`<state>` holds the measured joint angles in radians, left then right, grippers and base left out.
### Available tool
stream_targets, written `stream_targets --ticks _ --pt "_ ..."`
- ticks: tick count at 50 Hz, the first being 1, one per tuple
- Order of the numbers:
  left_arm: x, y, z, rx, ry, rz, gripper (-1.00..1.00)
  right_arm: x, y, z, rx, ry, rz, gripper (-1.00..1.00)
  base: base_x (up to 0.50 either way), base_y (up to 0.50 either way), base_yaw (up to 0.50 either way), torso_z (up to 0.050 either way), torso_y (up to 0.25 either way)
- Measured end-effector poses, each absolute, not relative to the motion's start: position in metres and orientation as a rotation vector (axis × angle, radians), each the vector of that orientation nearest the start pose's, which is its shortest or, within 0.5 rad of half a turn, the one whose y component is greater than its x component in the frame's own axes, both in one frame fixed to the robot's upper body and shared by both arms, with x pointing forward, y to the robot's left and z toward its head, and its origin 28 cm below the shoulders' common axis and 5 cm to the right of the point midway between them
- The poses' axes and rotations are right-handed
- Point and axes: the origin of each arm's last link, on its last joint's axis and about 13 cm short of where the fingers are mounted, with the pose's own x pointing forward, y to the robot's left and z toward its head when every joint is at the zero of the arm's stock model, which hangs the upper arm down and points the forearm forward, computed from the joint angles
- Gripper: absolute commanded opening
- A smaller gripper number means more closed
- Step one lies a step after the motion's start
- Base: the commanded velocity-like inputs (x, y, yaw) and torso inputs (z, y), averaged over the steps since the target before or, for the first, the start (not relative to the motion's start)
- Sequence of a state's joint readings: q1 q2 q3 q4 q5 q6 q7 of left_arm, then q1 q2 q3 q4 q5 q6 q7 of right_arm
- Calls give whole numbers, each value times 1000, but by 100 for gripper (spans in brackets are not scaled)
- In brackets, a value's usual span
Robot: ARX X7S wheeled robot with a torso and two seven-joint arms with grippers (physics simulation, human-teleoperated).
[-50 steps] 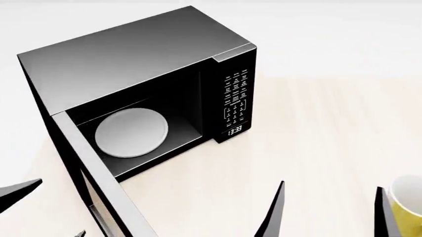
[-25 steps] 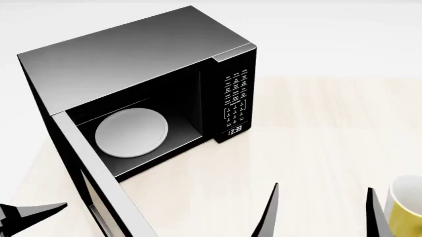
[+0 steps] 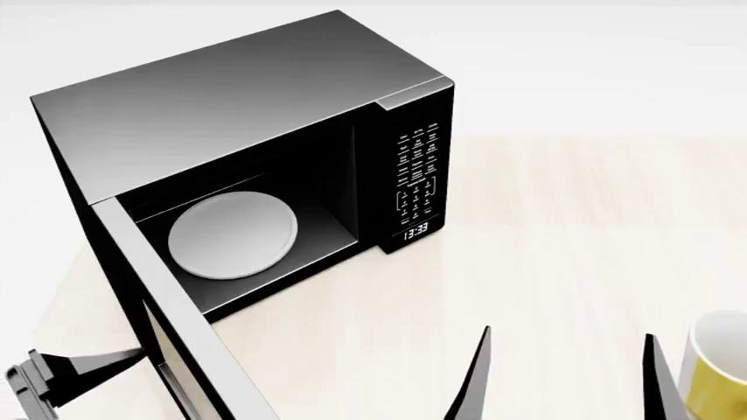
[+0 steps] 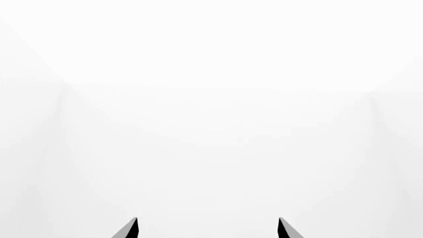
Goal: Close the microwave.
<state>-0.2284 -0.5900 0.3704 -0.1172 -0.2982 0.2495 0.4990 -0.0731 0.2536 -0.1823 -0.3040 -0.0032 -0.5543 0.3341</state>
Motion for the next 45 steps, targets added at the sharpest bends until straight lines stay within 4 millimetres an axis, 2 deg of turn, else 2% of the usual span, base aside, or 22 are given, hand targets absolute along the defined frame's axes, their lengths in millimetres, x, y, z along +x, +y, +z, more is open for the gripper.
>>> stream_targets --ticks 23,45 --pt "270 275 43 323 -163 -761 100 187 -103 95 -18 -756 -33 100 0 0 0 0 0" --pt "288 257 36 304 -195 -696 100 187 -103 93 -16 -748 -30 100 0 0 0 0 0"
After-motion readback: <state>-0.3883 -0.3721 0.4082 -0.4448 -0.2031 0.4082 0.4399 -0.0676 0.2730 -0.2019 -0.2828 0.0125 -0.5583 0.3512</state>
